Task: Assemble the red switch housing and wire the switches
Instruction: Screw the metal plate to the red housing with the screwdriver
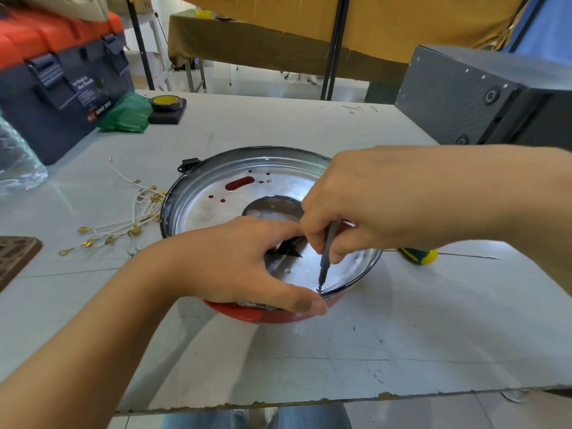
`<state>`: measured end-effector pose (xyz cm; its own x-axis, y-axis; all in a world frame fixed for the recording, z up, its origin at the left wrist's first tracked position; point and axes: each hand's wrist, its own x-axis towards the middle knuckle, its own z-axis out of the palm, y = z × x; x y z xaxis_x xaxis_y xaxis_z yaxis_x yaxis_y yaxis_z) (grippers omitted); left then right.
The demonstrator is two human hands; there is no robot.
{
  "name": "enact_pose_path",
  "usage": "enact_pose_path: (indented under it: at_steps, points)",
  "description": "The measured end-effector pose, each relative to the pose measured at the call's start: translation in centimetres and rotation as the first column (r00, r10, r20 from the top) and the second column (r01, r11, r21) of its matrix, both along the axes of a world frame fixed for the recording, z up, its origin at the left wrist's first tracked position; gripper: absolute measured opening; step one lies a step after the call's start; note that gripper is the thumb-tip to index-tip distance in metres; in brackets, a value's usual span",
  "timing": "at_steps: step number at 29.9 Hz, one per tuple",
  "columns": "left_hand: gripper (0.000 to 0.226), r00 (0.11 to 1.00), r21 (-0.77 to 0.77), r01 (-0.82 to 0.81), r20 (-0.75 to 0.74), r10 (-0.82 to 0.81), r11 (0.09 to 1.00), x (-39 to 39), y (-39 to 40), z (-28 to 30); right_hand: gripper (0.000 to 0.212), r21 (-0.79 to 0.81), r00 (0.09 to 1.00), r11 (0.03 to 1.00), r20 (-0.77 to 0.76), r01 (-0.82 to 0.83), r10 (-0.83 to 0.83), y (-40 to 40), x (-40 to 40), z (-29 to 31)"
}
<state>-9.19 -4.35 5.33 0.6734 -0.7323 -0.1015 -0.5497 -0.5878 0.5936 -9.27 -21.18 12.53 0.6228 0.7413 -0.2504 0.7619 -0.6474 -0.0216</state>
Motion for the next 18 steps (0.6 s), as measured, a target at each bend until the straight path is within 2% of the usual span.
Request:
enact_pose_path:
  at_steps: [5,7,12,18]
  points:
    - [0.051,1.0,0.028,-0.011,0.009,0.01,1.0,0.0,0.0,-0.1,0.002,0.045,0.998,0.997,-0.023,0.063,-0.062,-0.3,0.1,-0.7]
    - [0.053,1.0,0.027,-0.016,0.009,0.016,1.0,0.0,0.0,-0.1,0.006,0.056,0.997,0.995,0.007,0.079,-0.08,-0.4,0.1,-1.2]
    - [0.056,0.999,0.028,-0.033,0.008,0.033,0.999,0.0,0.0,-0.1,0.009,0.003,0.99,0.997,0.119,0.081,-0.081,0.0,0.3,-1.5]
    - [0.052,0.999,0.037,-0.032,0.0,0.032,0.999,0.0,0.1,-0.1,0.012,-0.039,0.983,0.989,0.127,0.139,-0.133,0.6,-0.1,-0.8]
